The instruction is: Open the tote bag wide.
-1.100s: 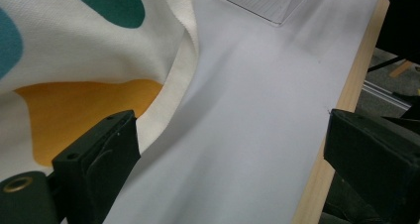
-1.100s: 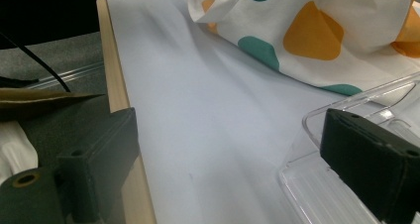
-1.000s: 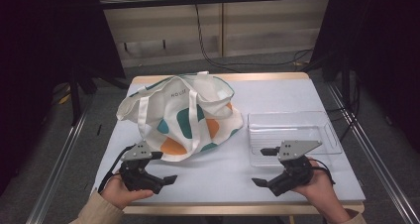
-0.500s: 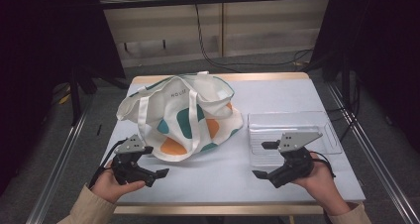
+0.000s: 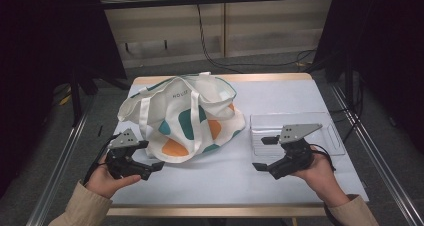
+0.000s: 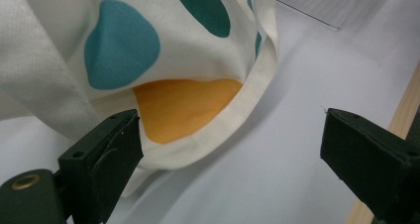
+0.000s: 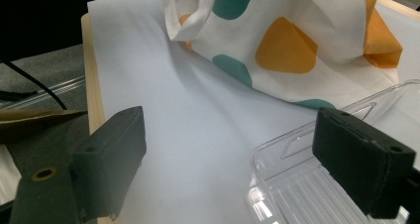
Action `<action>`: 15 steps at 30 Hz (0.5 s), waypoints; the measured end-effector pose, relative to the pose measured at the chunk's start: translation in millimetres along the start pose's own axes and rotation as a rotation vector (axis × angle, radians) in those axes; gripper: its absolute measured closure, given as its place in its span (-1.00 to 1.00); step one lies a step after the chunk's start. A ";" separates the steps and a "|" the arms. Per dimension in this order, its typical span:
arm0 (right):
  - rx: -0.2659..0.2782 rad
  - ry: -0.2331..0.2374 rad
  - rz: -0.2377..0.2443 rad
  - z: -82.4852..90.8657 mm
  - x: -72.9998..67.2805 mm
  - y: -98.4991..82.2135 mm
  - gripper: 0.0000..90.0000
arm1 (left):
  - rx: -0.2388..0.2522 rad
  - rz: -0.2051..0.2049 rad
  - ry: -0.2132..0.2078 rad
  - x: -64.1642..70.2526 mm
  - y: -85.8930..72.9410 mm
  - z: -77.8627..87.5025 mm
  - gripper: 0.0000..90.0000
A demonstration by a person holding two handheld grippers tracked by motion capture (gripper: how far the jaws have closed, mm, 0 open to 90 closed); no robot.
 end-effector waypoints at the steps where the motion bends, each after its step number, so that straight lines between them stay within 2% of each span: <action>1: 0.000 0.000 0.000 0.0 0.0 0.0 -0.72 | -0.002 0.000 0.006 -1.4 1.5 0.1 -0.79; 7: -0.015 -0.001 0.013 -2.8 2.7 4.1 -0.69 | -0.020 -0.020 -0.002 -3.0 8.2 -3.6 -0.77; 15: -0.014 0.003 -0.005 -6.6 7.1 14.4 -0.69 | -0.017 -0.001 0.005 -11.0 13.1 0.1 -0.73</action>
Point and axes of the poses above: each handheld gripper's, and its own axes: z roughly backward along the jaws, y roughly out of its top, x roughly to its right, the point moved 9 cm from there along -z, roughly forward along the jaws, and after that the axes turned 13 degrees about -x, right-handed, at the moved point
